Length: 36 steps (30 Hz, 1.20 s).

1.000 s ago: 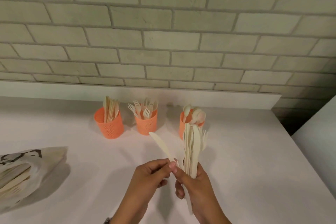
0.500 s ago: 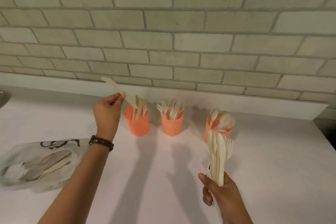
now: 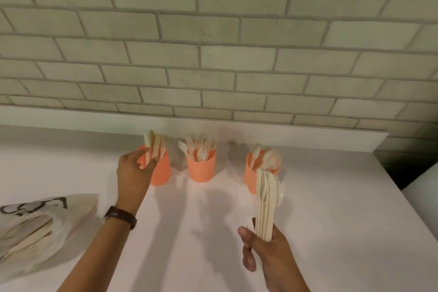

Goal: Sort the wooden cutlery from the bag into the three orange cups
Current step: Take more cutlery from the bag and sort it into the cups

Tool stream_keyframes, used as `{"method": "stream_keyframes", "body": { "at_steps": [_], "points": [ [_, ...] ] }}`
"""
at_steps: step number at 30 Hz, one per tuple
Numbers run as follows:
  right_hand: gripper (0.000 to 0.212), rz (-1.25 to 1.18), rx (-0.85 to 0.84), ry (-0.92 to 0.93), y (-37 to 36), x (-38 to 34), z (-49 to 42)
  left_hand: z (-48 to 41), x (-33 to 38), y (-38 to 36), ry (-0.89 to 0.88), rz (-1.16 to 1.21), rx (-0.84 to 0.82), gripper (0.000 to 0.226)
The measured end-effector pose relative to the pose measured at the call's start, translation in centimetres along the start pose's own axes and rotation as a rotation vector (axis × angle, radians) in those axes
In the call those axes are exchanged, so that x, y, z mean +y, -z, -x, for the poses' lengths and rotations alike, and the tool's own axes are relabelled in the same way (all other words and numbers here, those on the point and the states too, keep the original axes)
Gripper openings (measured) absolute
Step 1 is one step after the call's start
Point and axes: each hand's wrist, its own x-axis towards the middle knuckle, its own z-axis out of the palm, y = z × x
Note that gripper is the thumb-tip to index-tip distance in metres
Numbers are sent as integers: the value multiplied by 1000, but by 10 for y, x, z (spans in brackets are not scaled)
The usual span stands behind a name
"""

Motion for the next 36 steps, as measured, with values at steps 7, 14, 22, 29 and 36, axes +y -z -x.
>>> {"method": "stream_keyframes", "body": {
  "at_steps": [7,14,22,29,36],
  "points": [
    [47,-20,-96,18,2,-2,5,138,66,5,103,331,-659,9],
    [43,110,-211,58,1,0,13,161,82,-1,149,465,-841,11],
    [54,102,-24,48,14,4,6,65,101,1,11,490,-262,6],
    [55,113,27,58,22,2,0,7,100,-54,-89,296,-86,10],
    [54,104,55,30,24,-2,-6,-9,75,-88,-307,-322,-36,36]
  ]
}}
